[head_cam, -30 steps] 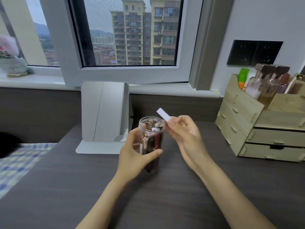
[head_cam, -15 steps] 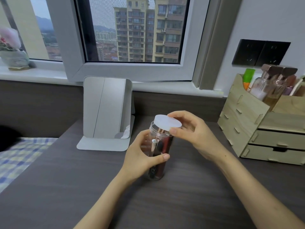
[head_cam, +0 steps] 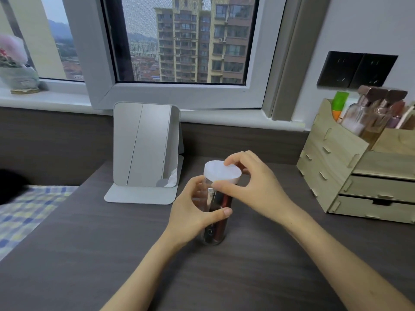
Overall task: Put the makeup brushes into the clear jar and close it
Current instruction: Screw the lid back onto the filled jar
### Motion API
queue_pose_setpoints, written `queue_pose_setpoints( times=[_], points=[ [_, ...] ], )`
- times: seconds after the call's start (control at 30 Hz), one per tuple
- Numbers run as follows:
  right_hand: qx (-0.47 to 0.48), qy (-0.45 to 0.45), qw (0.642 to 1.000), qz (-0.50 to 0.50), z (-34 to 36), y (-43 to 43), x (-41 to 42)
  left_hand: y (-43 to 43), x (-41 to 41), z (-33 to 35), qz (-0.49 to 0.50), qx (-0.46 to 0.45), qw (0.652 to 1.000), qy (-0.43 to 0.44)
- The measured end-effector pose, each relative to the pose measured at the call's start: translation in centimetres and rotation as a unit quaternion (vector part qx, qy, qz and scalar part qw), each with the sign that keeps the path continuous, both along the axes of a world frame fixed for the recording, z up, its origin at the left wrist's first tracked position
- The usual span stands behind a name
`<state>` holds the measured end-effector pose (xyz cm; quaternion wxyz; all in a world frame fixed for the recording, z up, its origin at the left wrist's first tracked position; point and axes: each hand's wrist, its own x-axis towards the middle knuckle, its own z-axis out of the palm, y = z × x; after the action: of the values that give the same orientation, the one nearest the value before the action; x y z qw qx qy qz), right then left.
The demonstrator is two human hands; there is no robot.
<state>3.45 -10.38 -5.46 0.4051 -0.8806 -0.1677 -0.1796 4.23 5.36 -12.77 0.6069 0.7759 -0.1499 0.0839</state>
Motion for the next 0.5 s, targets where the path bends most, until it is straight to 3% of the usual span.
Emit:
queue_pose_setpoints(
  times=[0.17, 0.33, 0.4, 0.5],
  points=[
    [-0.177, 0.026, 0.982, -0.066, 1.1, 0.8, -0.4, -0.1, 0.0, -0.2, 0.004, 0.017, 1.000, -0.014],
    [-0.086, 0.161, 0.976, 0.123, 3.9, -0.4, -0.2, 0.0, -0.2, -0.1, 0.014, 0.026, 0.999, -0.020],
    [-0.107, 0.176, 0.967, 0.151, 4.6, -0.8, 0.0, 0.0, -0.2, 0.0, 0.017, 0.030, 0.999, -0.024],
    [-0.192, 0.129, 0.965, 0.121, 4.9, -0.9, 0.2, 0.0, -0.2, 0.1, 0.022, 0.040, 0.998, -0.031]
  ],
)
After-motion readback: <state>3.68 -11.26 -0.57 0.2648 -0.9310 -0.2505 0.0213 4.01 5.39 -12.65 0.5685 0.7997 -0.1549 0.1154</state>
